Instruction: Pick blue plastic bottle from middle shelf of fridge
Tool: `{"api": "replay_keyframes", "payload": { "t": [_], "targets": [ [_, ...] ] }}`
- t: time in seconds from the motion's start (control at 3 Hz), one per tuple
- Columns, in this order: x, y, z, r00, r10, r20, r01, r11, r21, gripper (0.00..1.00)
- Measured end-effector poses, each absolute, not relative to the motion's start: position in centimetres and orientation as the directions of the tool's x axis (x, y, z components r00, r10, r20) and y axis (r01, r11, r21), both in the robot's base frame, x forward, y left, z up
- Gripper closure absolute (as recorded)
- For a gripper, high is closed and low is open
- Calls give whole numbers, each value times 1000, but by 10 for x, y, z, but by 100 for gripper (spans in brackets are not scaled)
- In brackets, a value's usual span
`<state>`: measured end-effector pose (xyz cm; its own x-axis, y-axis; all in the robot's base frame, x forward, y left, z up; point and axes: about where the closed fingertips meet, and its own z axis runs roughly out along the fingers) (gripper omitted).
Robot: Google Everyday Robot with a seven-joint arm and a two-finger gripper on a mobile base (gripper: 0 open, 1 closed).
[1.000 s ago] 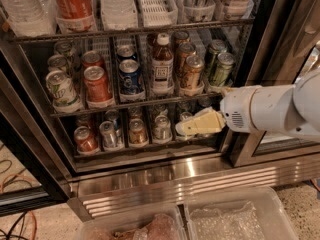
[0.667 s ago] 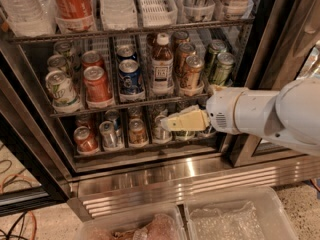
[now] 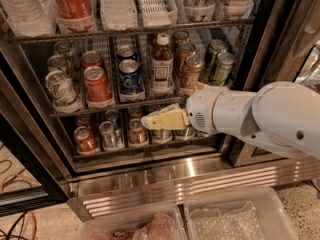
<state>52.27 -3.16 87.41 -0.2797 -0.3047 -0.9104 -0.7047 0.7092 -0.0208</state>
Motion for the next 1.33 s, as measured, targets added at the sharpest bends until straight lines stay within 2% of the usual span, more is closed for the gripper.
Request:
{"api": "replay_keyframes", "payload": {
  "t": [0.33,1.0,1.33],
  "targets": [
    [525,-20,865,-294,-260,-920,-692,721,17,0],
    [529,-5,816,-338,-125,-933,-587,803,105,0],
    [546,-3,810,-288,-118,-950,-540,840,59,0]
  ]
}}
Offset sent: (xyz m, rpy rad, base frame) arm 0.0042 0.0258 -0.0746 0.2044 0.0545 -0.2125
